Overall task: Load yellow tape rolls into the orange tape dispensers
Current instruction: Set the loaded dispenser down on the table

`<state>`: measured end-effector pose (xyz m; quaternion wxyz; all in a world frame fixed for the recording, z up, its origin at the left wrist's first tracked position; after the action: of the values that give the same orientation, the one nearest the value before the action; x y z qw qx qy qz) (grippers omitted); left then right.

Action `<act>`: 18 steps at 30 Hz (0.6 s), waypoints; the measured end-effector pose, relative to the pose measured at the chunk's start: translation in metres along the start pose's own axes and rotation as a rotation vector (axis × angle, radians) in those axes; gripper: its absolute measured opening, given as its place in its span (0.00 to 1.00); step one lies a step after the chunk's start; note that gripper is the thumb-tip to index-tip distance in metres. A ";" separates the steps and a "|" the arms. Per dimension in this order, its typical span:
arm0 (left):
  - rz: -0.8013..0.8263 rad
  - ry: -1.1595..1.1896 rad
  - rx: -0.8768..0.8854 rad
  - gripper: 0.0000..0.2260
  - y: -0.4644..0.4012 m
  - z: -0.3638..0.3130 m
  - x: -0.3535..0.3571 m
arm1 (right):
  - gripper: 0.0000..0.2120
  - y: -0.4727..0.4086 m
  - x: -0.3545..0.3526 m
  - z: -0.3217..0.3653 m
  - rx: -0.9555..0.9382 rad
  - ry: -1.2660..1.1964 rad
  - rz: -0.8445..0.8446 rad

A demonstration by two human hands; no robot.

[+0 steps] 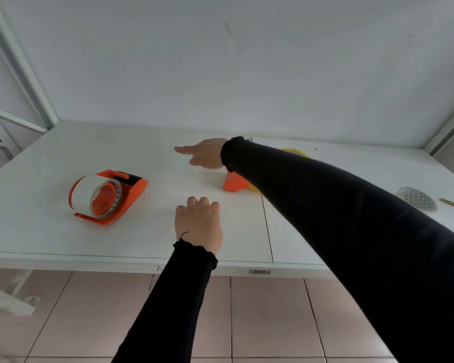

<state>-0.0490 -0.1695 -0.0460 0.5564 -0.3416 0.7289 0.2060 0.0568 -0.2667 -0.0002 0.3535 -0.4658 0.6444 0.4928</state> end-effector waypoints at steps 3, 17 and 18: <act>0.025 0.015 -0.014 0.15 0.001 0.006 0.003 | 0.23 0.018 -0.014 -0.037 0.034 0.003 -0.028; 0.070 0.061 -0.054 0.19 0.005 0.003 -0.004 | 0.32 0.081 0.049 -0.085 0.074 0.143 0.036; 0.071 0.062 -0.053 0.19 0.005 0.002 -0.004 | 0.33 0.076 0.051 -0.080 0.065 0.193 0.040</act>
<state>-0.0509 -0.1633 -0.0435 0.5166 -0.3364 0.7519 0.2339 -0.0312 -0.3506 -0.0024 0.2947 -0.4863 0.7005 0.4313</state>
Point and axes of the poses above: each hand's wrist, its own y-axis away from the middle knuckle, its own x-axis out of the palm, z = x × y, the point moved 9 cm from there along -y, towards the middle knuckle, and after that the axes turned 15 degrees about y, right-handed, at the moved point
